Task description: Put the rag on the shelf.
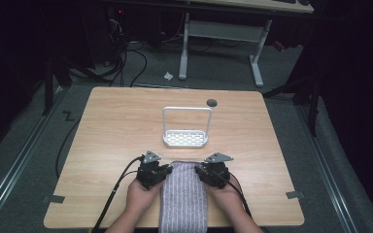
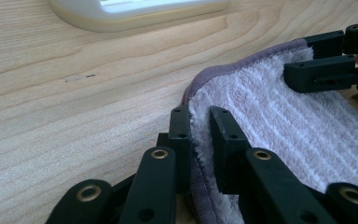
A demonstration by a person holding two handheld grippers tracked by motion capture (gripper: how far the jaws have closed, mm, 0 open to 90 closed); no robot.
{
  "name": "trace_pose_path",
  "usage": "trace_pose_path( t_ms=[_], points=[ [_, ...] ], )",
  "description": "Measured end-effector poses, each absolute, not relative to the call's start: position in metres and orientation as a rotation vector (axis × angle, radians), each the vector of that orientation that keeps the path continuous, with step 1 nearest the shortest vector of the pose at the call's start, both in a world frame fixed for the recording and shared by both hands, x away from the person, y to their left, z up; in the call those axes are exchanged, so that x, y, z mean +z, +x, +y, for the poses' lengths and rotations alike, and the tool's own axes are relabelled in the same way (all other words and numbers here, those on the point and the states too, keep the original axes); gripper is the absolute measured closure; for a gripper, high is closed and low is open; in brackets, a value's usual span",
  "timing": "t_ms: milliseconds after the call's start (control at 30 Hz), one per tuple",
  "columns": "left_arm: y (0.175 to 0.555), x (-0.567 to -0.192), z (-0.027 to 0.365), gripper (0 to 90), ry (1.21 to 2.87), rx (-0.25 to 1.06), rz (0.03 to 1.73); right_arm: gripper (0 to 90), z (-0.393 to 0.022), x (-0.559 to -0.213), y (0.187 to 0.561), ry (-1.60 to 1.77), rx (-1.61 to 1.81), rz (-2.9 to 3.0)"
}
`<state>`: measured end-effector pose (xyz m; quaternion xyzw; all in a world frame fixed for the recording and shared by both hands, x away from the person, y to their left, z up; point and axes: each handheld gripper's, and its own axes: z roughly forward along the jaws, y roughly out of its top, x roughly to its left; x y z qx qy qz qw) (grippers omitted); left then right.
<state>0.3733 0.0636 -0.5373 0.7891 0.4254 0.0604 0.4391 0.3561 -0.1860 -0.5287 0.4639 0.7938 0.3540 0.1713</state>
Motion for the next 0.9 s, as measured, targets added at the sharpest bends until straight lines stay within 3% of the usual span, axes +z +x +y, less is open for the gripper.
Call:
trace_pose_path(
  t_ms=[333, 900],
  points=[
    [0.373, -0.537, 0.064, 80.1, 1.960, 0.143, 1.056, 82.9, -0.184, -0.531, 0.353, 1.254, 1.027, 2.270],
    [0.359, -0.530, 0.070, 80.9, 1.854, 0.239, 0.994, 84.6, -0.178, -0.518, 0.335, 1.167, 1.107, 2.148]
  ],
)
